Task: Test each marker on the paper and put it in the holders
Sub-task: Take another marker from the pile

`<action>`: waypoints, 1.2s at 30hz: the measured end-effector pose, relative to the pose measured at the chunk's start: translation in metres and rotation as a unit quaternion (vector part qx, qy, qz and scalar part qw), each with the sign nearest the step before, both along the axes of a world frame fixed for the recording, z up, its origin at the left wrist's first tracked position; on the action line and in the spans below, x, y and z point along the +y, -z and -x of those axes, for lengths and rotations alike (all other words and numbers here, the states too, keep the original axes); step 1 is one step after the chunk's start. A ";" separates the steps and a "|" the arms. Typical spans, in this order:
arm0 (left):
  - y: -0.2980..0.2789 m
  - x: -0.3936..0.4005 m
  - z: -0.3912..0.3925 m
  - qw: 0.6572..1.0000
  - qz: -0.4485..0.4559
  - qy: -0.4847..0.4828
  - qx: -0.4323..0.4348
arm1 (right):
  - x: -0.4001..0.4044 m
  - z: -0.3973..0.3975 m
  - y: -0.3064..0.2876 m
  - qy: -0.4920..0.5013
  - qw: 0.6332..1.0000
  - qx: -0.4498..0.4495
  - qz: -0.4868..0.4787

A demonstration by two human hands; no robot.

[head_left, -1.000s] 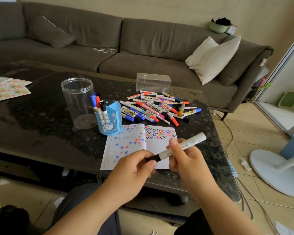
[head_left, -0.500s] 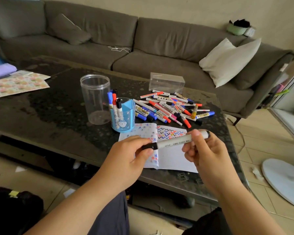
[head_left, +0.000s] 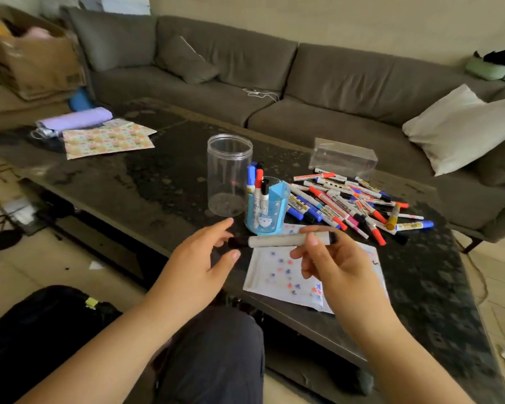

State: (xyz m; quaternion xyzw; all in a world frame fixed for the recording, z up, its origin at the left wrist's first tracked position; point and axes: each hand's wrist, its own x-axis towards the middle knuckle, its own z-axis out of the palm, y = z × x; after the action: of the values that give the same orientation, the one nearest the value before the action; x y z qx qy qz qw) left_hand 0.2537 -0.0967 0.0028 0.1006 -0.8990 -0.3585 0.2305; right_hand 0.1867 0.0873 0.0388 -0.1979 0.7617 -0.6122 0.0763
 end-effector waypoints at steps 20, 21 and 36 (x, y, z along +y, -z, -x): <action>0.060 -0.140 -0.211 0.920 0.093 -0.341 -0.168 | -0.266 -0.110 0.116 -0.426 0.809 0.170 -0.368; 0.060 -0.141 -0.209 0.921 0.096 -0.339 -0.165 | -0.261 -0.108 0.113 -0.416 0.822 0.187 -0.340; 0.035 -0.052 -0.010 0.986 0.126 -0.036 -0.105 | -0.040 0.037 0.080 -0.073 0.935 0.167 -0.303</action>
State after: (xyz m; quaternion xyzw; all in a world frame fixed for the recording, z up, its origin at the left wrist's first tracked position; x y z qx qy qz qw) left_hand 0.2632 -0.1490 -0.0327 0.1399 -0.9520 -0.2216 0.1584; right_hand 0.1496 0.0472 -0.0414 -0.3196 0.8965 -0.3029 0.0486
